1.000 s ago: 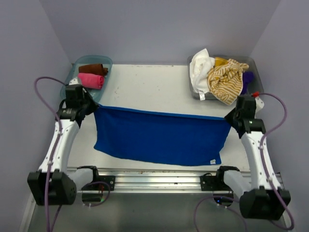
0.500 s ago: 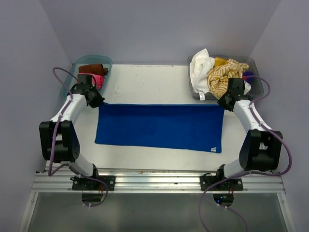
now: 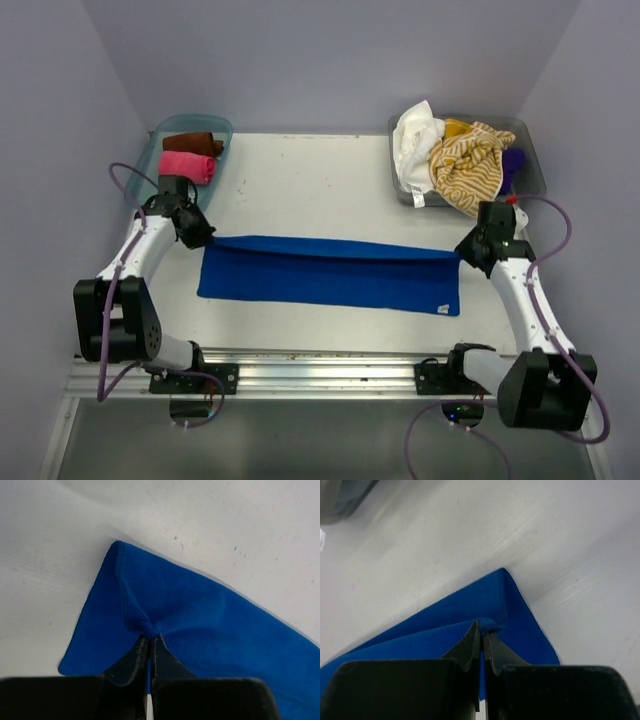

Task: Roll the towels
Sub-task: Fold the towel

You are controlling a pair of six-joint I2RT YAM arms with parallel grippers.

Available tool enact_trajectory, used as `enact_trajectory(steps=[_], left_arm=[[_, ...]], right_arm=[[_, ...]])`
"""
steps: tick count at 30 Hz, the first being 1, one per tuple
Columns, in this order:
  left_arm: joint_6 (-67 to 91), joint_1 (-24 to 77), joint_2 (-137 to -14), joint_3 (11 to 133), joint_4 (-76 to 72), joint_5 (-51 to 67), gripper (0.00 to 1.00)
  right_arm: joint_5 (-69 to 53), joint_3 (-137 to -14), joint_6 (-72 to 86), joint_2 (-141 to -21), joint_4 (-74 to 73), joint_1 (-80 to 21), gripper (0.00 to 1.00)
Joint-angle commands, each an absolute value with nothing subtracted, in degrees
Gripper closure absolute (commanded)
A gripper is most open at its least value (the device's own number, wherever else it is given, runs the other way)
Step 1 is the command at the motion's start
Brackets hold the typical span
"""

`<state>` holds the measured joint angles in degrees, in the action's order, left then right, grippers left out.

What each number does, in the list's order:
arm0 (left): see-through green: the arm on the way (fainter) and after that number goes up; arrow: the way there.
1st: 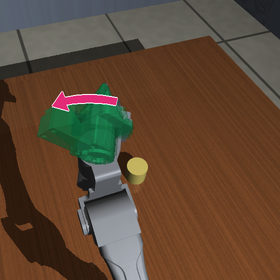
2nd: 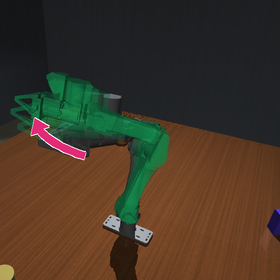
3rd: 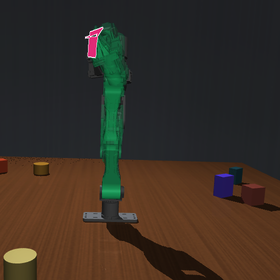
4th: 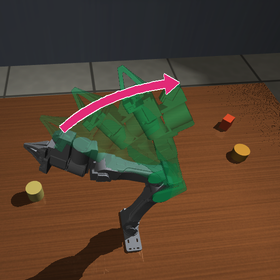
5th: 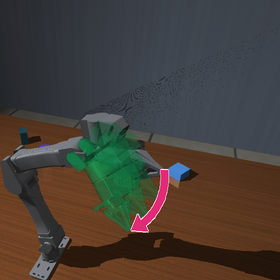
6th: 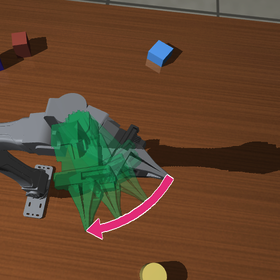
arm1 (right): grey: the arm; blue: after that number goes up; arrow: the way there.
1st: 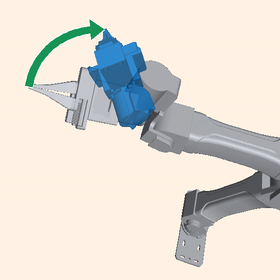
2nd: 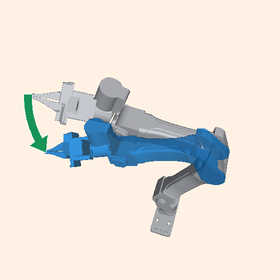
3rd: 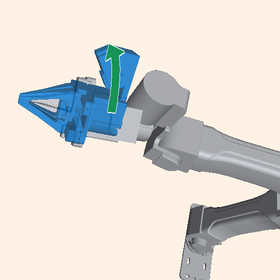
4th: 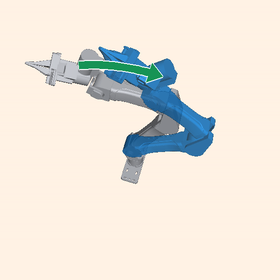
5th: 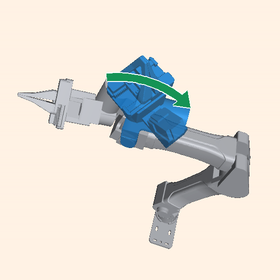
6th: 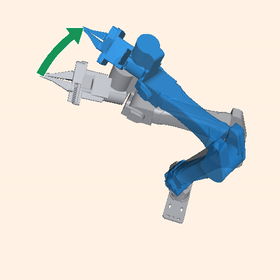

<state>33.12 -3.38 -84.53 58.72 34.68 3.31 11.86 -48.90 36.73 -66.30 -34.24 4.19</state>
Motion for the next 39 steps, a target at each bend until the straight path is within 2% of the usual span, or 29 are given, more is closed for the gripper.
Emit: enact_trajectory(steps=[1,11,24,33,39], left_arm=[[31.99,-3.96,-78.5,55.73,36.38,3.17,1.0],[34.45,-4.04,-76.11,47.73,35.86,0.26,1.0],[34.36,-4.04,-73.04,47.02,36.91,-0.26,1.0],[33.4,-4.04,-71.81,49.75,39.28,2.28,1.0],[32.78,-4.13,-70.49,47.9,38.5,1.94,1.0]], right_arm=[[11.17,-43.62,39.1,-58.65,-39.89,4.31,1.0],[12.74,-33.76,46.58,-45.1,-49.22,4.31,1.0],[8.18,-34.8,50.01,-42.72,-51.07,4.31,1.0],[9.93,-39.99,49.31,-44.56,-55.36,4.31,1.0],[10.28,-37.45,52.9,-41.23,-58.62,4.39,1.0]])
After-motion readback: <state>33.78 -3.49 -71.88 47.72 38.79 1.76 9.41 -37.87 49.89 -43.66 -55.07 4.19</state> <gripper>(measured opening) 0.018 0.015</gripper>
